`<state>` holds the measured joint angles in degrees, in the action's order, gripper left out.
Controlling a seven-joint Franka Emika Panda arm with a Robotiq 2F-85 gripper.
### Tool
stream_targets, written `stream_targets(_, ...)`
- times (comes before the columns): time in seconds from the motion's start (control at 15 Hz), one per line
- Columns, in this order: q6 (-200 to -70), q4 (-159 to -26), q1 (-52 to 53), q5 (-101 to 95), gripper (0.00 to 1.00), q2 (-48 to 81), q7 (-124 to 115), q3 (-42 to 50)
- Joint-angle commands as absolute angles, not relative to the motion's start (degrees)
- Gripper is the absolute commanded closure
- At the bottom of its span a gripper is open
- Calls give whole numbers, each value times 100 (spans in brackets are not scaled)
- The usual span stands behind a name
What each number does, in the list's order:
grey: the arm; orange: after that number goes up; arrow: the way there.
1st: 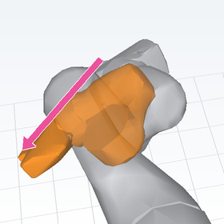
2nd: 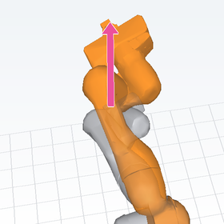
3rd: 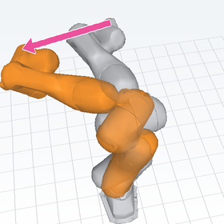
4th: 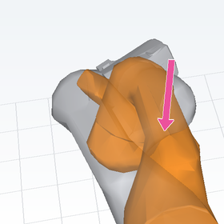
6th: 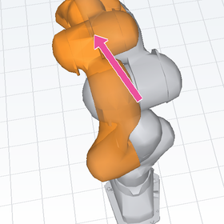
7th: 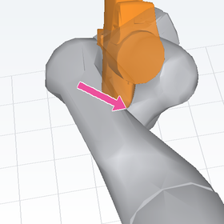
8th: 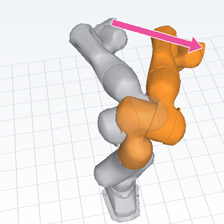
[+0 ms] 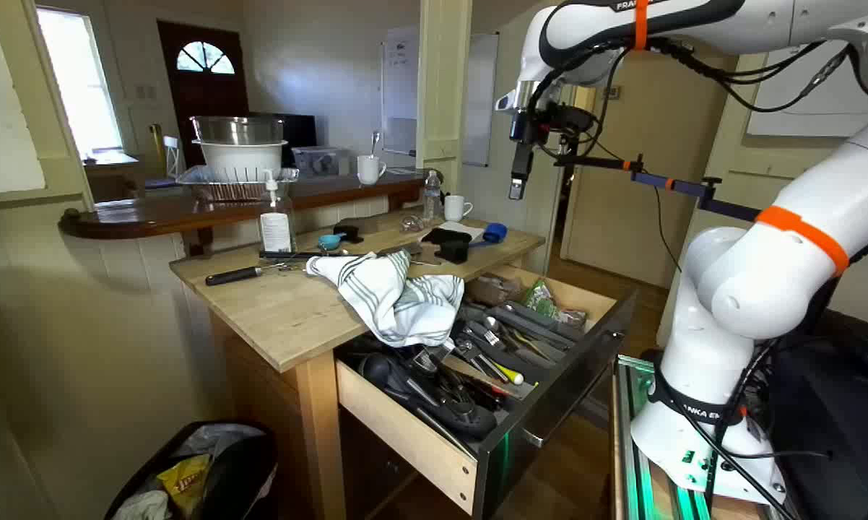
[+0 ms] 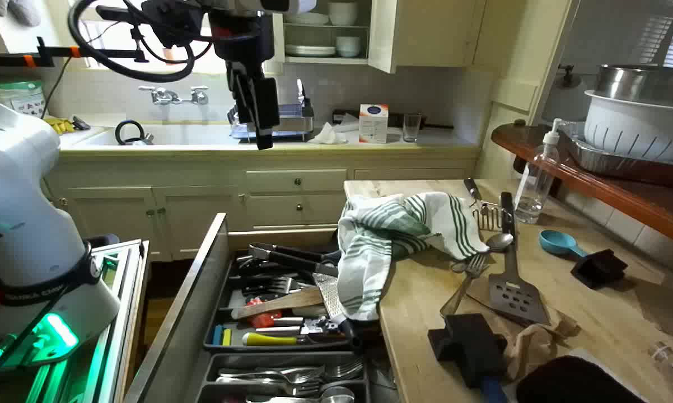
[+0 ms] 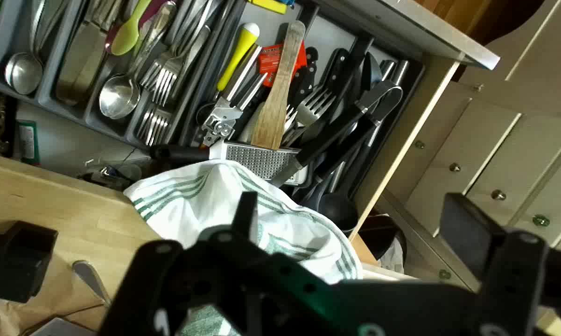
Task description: Unfold the green and white towel and lay it out on the countertop.
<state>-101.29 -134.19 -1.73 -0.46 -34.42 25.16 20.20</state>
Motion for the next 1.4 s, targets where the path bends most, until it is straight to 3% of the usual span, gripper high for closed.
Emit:
stream_targets(0.0, -10114, -13404, -322, 29, 0, -3406, 2586, 1904)
stream_targets(0.8, -10114, -13404, -322, 29, 0, -3406, 2586, 1904)
stream_targets(1.33, -11495, -13002, -244, 1168, 0, -1693, 941, 1365)
